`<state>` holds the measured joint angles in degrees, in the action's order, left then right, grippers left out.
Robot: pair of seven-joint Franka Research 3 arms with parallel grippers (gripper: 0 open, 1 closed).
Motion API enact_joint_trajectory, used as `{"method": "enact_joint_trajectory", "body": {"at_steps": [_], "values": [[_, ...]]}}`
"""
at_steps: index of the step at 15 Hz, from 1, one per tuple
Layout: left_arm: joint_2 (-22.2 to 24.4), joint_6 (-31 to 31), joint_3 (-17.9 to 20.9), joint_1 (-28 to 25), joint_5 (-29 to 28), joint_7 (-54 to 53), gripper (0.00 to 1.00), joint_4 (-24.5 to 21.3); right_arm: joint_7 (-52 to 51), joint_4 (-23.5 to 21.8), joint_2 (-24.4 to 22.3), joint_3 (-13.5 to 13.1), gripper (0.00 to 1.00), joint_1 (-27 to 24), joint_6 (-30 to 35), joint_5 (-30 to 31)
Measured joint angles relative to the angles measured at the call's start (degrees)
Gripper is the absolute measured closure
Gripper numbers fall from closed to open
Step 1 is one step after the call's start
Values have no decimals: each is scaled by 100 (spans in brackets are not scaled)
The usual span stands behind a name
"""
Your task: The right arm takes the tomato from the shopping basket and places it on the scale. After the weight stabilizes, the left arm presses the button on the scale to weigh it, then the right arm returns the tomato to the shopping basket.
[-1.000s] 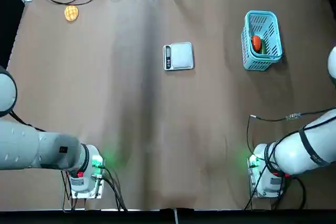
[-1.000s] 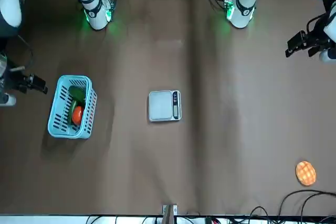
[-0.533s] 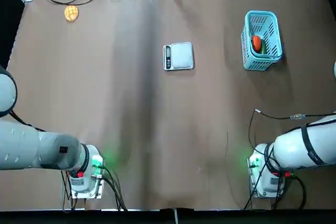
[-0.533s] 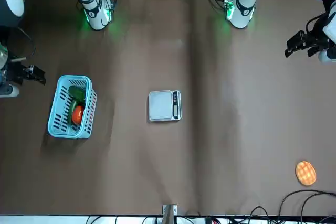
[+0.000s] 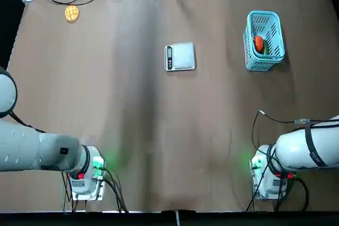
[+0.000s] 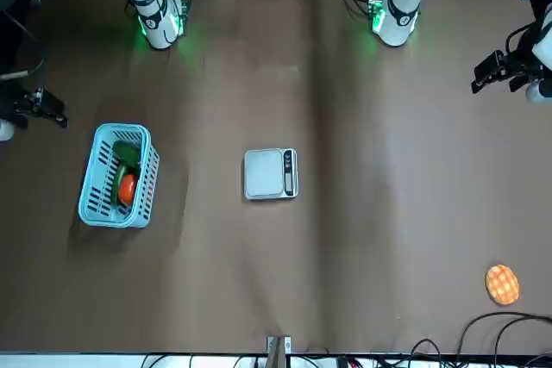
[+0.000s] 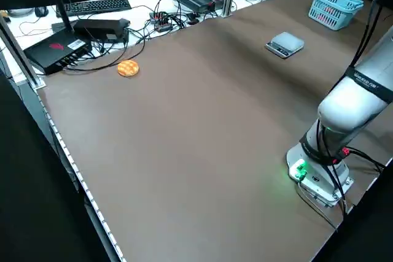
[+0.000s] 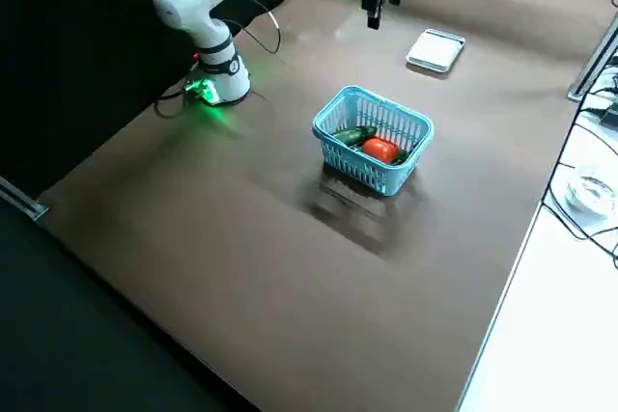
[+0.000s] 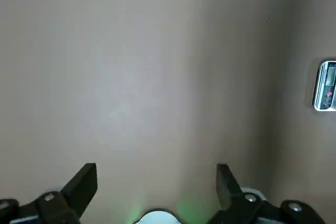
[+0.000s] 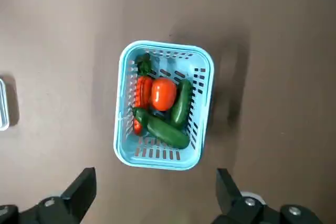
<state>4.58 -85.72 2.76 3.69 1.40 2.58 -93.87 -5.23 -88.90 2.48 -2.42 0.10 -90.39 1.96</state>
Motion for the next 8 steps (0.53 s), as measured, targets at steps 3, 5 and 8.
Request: {"method": "enact_joint_trajectory", "body": {"at_steps": [3,5,8], "values": [[0,52,0,0,-5,0,0,-3,-91,-84,-14,-69,0,-99,14,-86],[0,54,-1,0,-5,0,0,-4,-108,-135,-28,-83,0,-151,13,-155],[0,68,-1,0,-5,0,0,-7,-110,-144,-45,-83,0,-164,8,-192]]}}
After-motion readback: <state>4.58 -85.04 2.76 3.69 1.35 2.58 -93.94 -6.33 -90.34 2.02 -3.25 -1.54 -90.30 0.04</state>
